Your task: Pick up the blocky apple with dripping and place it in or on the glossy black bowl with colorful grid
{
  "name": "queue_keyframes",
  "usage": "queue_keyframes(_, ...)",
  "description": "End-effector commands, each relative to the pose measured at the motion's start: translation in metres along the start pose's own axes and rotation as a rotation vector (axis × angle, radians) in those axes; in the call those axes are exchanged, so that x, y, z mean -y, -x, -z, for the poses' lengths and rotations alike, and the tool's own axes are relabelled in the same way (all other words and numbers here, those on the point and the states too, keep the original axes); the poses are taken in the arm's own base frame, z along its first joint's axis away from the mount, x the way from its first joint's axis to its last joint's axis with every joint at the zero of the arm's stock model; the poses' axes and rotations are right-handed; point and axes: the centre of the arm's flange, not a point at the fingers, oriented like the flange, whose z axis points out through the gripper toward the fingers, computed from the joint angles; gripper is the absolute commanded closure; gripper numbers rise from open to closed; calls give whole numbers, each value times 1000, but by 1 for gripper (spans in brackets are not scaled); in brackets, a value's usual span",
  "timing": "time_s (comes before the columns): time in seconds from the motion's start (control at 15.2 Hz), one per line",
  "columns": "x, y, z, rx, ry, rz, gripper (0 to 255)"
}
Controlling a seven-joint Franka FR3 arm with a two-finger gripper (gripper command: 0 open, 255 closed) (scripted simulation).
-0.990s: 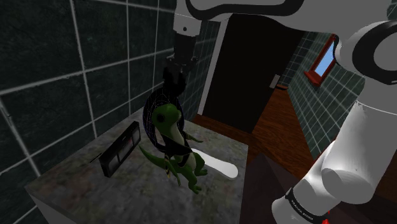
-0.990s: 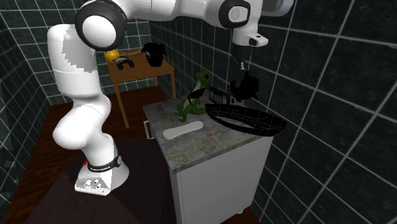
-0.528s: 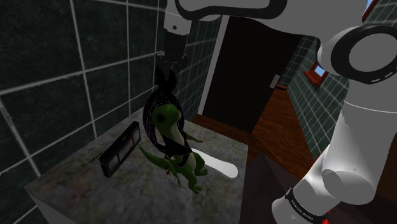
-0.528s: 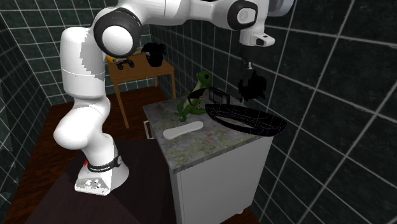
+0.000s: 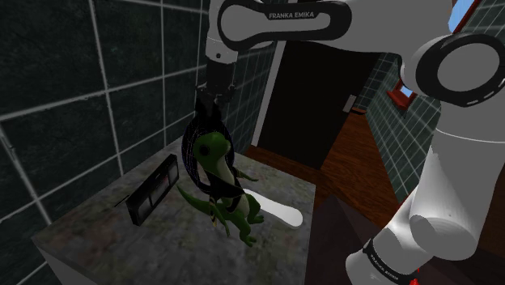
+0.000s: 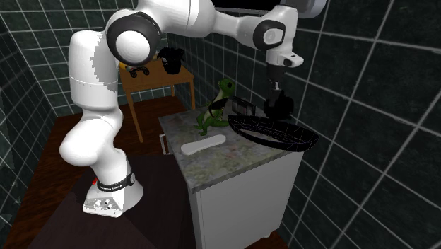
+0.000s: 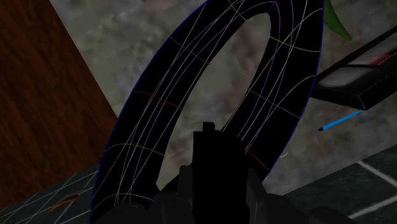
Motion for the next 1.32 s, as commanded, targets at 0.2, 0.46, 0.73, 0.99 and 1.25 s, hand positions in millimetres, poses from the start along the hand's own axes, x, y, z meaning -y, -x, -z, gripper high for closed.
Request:
queue_keyframes(0.2,1,2,-25,28,10,1,255)
queue_keyframes(0.46,1,2,-25,28,10,1,255)
queue_keyframes(0.73,1,2,-25,28,10,1,0)
queue_keyframes(0.99,1,2,-25,28,10,1,0)
queue_keyframes(1.25,1,1,25,28,10,1,0)
